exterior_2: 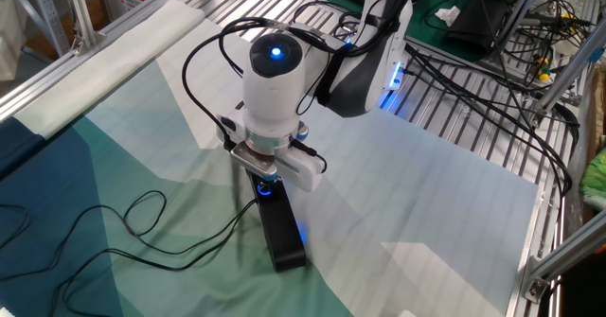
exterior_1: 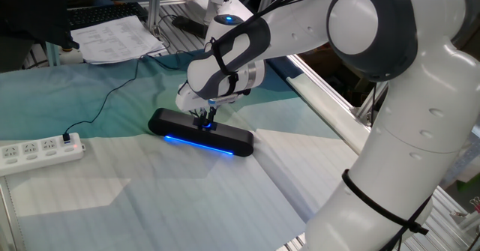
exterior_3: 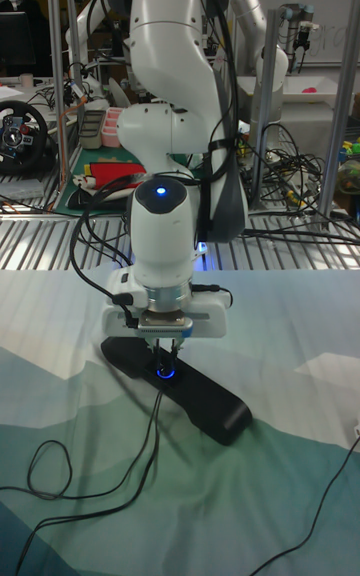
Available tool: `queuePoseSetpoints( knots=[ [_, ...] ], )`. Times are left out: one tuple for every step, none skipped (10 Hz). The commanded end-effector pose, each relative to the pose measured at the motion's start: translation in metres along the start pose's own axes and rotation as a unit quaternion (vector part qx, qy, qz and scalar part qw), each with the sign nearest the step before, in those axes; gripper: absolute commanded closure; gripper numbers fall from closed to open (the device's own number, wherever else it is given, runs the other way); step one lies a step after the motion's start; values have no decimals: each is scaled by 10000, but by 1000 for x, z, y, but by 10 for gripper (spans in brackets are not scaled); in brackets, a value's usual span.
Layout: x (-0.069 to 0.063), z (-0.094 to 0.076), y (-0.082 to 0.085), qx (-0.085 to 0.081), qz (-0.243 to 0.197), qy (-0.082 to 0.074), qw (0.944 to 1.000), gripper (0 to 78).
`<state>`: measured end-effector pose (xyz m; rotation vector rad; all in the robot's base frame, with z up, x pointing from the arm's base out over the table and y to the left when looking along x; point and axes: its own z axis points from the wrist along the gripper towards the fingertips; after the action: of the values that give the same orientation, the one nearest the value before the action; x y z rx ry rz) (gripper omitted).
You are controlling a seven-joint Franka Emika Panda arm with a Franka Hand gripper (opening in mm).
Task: Turn the knob to decrease the volume of the speaker
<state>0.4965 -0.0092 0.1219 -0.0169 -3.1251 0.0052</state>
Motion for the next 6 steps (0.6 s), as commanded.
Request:
queuePoseSetpoints(
  knots=[
    [0, 0, 0, 11, -283, 13, 9996, 761],
    [0, 0, 0, 13, -329, 13, 9995, 761],
    [0, 0, 0, 13, -371, 9, 9993, 761],
    [0, 0, 0, 13, -385, 6, 9993, 761],
    [0, 0, 1, 13, -408, 4, 9992, 761],
    [0, 0, 1, 13, -405, 4, 9992, 761]
  ],
)
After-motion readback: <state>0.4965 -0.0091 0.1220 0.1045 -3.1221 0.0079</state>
